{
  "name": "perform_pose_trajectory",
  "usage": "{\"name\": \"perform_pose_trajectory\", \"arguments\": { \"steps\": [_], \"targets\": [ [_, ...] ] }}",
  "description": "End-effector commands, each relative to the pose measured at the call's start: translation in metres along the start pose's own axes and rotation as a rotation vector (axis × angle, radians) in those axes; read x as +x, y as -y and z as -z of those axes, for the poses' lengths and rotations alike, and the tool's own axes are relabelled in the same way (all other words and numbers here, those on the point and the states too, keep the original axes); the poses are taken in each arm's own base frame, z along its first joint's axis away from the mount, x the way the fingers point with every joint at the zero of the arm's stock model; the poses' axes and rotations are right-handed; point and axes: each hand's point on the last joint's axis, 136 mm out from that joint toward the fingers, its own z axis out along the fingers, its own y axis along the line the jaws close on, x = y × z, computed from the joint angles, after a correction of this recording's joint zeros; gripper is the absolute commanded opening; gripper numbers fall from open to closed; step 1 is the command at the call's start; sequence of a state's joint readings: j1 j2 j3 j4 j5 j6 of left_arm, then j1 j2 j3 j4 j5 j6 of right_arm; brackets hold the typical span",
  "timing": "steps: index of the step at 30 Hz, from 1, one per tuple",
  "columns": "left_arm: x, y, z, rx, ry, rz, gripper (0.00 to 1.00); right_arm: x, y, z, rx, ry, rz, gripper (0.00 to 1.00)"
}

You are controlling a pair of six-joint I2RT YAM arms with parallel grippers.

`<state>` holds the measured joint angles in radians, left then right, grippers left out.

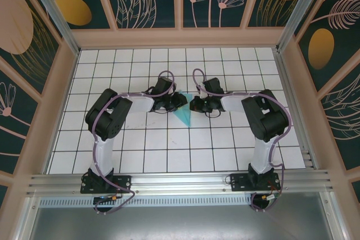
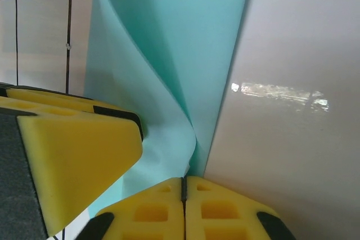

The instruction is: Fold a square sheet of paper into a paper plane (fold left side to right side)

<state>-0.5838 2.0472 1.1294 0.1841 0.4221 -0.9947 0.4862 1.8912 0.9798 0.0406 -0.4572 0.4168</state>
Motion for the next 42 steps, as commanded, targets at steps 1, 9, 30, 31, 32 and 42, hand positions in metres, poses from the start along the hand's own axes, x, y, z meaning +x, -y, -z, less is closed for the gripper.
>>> {"name": "perform_pose_trajectory", "arguments": {
  "steps": [1, 9, 30, 31, 32, 42],
  "targets": [
    [0.015, -0.040, -0.011, -0.096, -0.030, 0.024, 0.25, -0.016, -0.015, 0.019, 0.016, 0.046, 0.046, 0.22],
    [0.016, -0.040, -0.011, -0.098, -0.028, 0.024, 0.24, -0.012, -0.048, 0.062, -0.069, 0.070, 0.071, 0.32],
    [0.016, -0.042, -0.010, -0.104, -0.024, 0.018, 0.24, 0.055, -0.049, 0.012, -0.108, -0.151, 0.022, 0.22],
    [0.016, -0.043, -0.010, -0.107, -0.025, 0.019, 0.24, 0.057, -0.046, 0.011, -0.101, -0.157, 0.018, 0.22],
    [0.015, -0.042, -0.009, -0.105, -0.023, 0.017, 0.24, 0.059, -0.045, 0.011, -0.095, -0.162, 0.017, 0.22],
    [0.016, -0.043, -0.009, -0.112, -0.022, 0.015, 0.24, 0.073, -0.028, 0.004, -0.030, -0.193, 0.006, 0.22]
  ]
}}
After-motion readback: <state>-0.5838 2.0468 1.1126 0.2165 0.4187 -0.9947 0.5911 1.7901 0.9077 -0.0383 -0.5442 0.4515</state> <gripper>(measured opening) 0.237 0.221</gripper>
